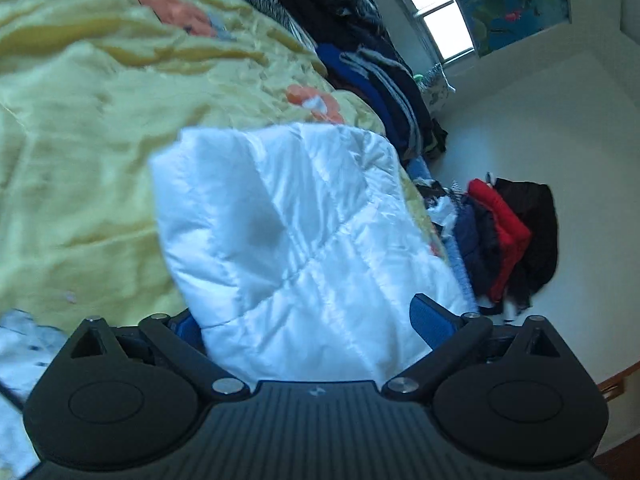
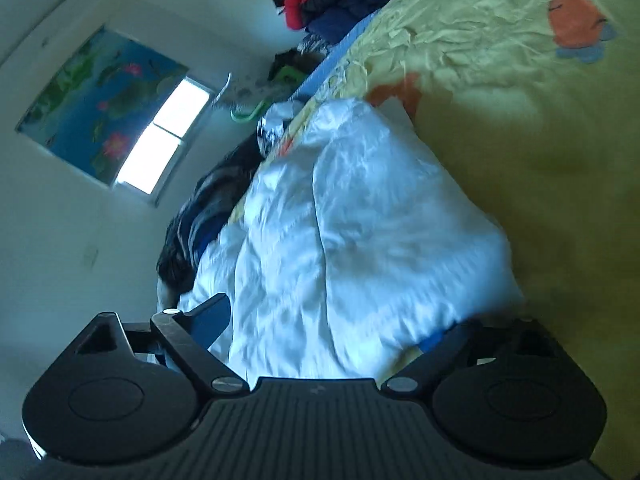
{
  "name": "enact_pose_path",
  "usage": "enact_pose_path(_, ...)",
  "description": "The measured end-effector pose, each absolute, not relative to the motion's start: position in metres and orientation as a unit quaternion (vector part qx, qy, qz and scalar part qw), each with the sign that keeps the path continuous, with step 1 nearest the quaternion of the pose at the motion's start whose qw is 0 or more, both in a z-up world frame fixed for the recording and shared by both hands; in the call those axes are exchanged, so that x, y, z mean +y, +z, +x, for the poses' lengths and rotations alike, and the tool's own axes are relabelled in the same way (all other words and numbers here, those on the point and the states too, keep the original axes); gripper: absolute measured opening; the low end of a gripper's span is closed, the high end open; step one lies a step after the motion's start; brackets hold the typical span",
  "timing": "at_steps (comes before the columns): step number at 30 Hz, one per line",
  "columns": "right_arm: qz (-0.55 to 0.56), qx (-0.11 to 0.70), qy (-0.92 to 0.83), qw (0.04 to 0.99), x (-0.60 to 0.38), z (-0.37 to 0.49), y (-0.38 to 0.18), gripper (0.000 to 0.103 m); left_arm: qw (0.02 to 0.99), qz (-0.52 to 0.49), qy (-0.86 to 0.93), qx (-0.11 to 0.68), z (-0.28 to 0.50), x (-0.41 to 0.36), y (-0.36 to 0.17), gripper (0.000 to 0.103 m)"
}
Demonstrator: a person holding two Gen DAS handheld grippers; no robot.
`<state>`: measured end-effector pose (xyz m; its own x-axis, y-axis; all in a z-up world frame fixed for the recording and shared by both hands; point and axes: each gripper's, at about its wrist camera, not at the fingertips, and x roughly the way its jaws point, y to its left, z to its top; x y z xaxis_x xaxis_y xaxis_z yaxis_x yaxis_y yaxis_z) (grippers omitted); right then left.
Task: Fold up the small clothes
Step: 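Grasp the jacket end with the left gripper and fold it over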
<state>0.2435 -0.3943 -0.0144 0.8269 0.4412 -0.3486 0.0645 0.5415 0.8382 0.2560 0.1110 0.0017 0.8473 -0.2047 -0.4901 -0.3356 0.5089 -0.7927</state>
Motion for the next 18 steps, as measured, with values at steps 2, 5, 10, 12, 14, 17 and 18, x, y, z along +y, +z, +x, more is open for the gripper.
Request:
enact_pose_path(2,0.487,0.272,0.113,0.822,-0.395,0.251,-0.025,0.049,0.830,-0.467,0.054,0.301,0.265,0.106,0.002,0.045)
enact_pose_path(5,0.530,0.269,0.113,0.796,-0.402,0.254,-0.044,0.026,0.832,-0.453,0.053,0.317,0.267,0.104,-0.001,0.031)
enact_pose_path(10,0.523,0.261,0.129,0.801,-0.403,0.244,-0.037,0.023,0.860,-0.407,0.054,0.304,0.251,0.100,0.021,0.016)
enact_pose_path(12,0.505,0.254,0.143,0.812,-0.403,0.234,-0.025,0.023,0.874,-0.377,0.052,0.302,0.240,0.096,0.033,0.014)
enact_pose_path(14,0.487,0.251,0.158,0.821,-0.405,0.220,-0.010,0.023,0.883,-0.356,0.046,0.303,0.223,0.096,0.042,0.014)
enact_pose_path(17,0.468,0.259,0.174,0.827,-0.409,0.192,0.001,0.023,0.897,-0.314,0.031,0.309,0.187,0.093,0.046,0.014)
enact_pose_path(18,0.460,0.266,0.176,0.829,-0.410,0.184,0.002,0.023,0.902,-0.295,0.029,0.314,0.176,0.090,0.044,0.014)
